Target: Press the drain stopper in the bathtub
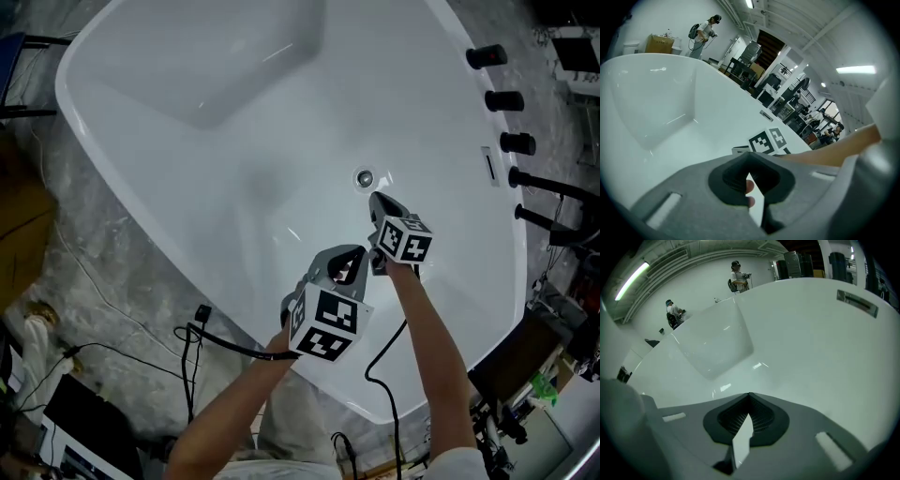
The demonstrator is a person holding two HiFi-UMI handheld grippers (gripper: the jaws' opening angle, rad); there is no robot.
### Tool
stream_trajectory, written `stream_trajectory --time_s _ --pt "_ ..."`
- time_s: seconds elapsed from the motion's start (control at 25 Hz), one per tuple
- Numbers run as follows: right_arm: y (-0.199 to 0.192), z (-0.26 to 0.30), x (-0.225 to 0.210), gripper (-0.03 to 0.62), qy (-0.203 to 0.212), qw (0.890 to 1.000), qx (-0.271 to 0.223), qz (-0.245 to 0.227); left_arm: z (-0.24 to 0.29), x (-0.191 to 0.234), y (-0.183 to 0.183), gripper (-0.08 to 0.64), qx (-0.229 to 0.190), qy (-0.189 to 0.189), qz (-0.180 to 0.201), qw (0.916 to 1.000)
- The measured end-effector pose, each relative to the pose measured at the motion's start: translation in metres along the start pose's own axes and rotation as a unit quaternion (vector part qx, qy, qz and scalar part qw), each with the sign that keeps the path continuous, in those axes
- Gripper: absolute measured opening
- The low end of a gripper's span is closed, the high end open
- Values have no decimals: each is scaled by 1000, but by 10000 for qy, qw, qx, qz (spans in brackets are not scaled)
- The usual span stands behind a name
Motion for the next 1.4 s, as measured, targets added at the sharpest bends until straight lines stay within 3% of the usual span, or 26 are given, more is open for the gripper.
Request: stream_trajectory --time_s 0.28,0.68,1.2,1.4 --pt "9 -68 27 2 89 9991 -202 -359 -37 -28 14 0 -144 -3 -35 9999" --pt "21 -173 74 3 438 9955 -606 -583 -106 -64 47 0 -385 65 277 9989" --pt "66 -314 144 3 1013 9804 -1378 -979 -204 -145 90 0 -655 231 1224 9900" --pt "81 -365 151 3 1003 9726 -1687 -1250 -220 -177 97 0 -780 245 1523 9850"
Point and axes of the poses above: the fingertips, and each gripper's own axes: z forward along the fingers, x to its left, y out of its top, the point moved 5 cm from there along -z, backward along the fingers, and after that the axes turned 1 degree about -y, right-handed, at the moved point
